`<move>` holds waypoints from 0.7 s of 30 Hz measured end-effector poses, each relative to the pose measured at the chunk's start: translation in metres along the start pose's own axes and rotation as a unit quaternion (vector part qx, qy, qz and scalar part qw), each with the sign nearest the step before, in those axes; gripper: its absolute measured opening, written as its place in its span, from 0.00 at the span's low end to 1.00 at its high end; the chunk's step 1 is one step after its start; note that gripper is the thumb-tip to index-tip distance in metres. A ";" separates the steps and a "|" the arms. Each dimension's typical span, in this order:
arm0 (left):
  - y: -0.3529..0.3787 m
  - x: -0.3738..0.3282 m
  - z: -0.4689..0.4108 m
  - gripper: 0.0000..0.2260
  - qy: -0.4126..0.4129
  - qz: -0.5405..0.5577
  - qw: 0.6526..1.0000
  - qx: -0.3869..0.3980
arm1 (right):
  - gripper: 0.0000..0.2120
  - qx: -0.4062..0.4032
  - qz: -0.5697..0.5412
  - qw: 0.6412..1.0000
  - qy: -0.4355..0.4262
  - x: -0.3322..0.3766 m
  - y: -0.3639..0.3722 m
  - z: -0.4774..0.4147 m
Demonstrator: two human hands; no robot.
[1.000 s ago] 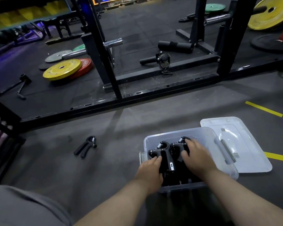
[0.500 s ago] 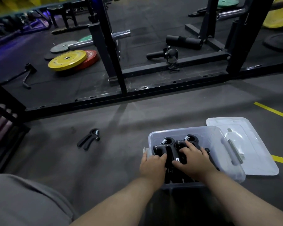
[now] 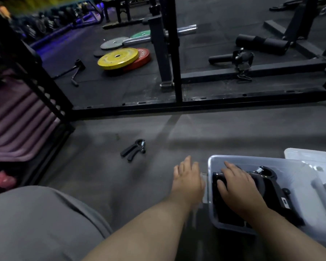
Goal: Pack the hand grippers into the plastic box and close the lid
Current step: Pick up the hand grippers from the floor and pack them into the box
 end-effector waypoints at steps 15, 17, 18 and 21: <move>0.017 0.157 -0.122 0.26 -0.147 -0.148 0.971 0.116 | 0.30 0.077 0.021 0.996 0.035 0.031 0.043 -0.034; 0.023 0.178 -0.143 0.25 -0.198 -0.123 0.962 0.141 | 0.31 0.065 0.023 0.997 0.037 0.032 0.047 -0.034; 0.026 0.188 -0.154 0.25 -0.236 -0.095 0.955 0.154 | 0.35 0.069 0.027 0.997 0.037 0.032 0.048 -0.034; 0.042 0.218 -0.175 0.24 -0.364 0.023 0.917 0.161 | 0.42 0.059 0.036 0.997 0.025 0.032 0.050 -0.033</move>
Point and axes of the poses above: each hand's wrist, its own z-axis away from the middle knuckle, its own y-axis out of the palm, x = y × z, the point moved 3 cm from there along -z, towards the middle knuckle, and after that the axes turned 9 degrees about -y, right-handed, at the moved point
